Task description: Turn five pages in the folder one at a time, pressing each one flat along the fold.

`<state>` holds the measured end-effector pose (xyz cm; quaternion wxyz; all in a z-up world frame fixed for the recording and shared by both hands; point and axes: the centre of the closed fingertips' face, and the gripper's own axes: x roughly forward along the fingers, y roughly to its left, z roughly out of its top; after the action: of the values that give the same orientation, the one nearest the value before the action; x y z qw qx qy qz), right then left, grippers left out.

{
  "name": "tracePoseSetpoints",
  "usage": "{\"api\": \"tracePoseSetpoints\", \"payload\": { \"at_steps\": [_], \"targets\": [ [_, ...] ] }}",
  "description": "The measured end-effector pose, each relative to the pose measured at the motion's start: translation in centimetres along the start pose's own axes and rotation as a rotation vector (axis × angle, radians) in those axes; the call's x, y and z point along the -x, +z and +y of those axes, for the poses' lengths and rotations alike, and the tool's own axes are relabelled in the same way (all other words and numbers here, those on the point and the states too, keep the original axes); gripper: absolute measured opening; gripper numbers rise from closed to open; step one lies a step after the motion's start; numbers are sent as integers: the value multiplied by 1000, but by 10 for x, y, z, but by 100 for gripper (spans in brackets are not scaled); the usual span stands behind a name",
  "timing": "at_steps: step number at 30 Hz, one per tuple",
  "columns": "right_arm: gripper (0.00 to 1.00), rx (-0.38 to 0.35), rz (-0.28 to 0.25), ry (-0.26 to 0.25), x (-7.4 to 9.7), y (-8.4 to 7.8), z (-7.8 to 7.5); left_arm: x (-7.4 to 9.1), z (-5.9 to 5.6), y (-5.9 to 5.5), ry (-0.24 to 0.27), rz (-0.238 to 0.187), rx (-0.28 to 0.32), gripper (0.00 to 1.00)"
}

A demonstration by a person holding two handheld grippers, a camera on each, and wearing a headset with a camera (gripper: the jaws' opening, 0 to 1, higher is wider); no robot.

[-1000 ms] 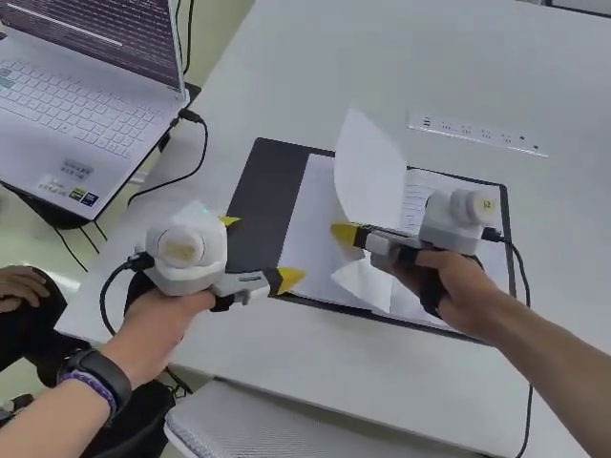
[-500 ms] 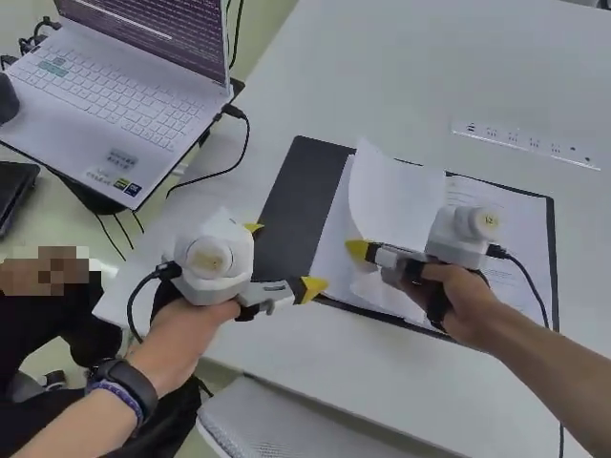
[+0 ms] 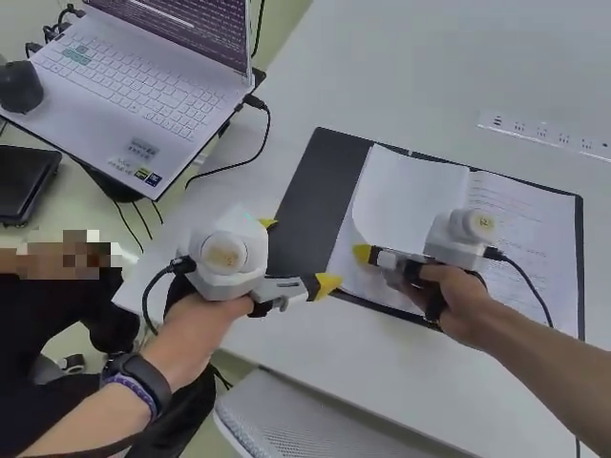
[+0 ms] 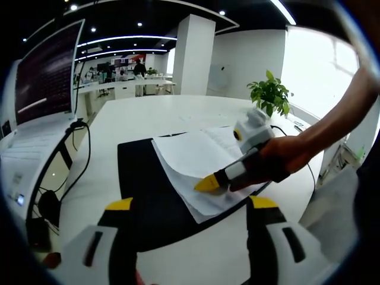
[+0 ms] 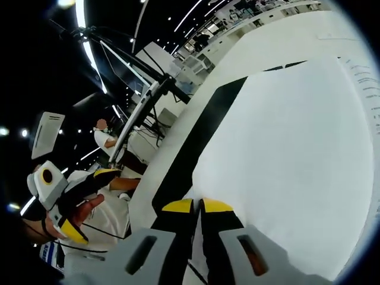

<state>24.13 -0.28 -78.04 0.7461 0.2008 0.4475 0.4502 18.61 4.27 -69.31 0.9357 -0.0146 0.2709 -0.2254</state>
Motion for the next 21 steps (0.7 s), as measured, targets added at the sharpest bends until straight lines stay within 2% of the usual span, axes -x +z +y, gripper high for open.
{"api": "tracePoseSetpoints", "payload": {
  "at_steps": [2, 5, 13, 21],
  "targets": [
    [5, 5, 16, -16, -3, -3, -4, -1, 0, -1, -1, 2, 4, 75],
    [5, 6, 6, -18, -4, 3, -10, -2, -1, -1, -4, 5, 0, 75],
    [14, -4, 2, 8, -5, 3, -8, -6, -7, -1, -18, 16, -8, 75],
    [25, -24, -7, 46, -3, 3, 2, -13, -14, 0, -44, 29, -20, 72]
  ]
}}
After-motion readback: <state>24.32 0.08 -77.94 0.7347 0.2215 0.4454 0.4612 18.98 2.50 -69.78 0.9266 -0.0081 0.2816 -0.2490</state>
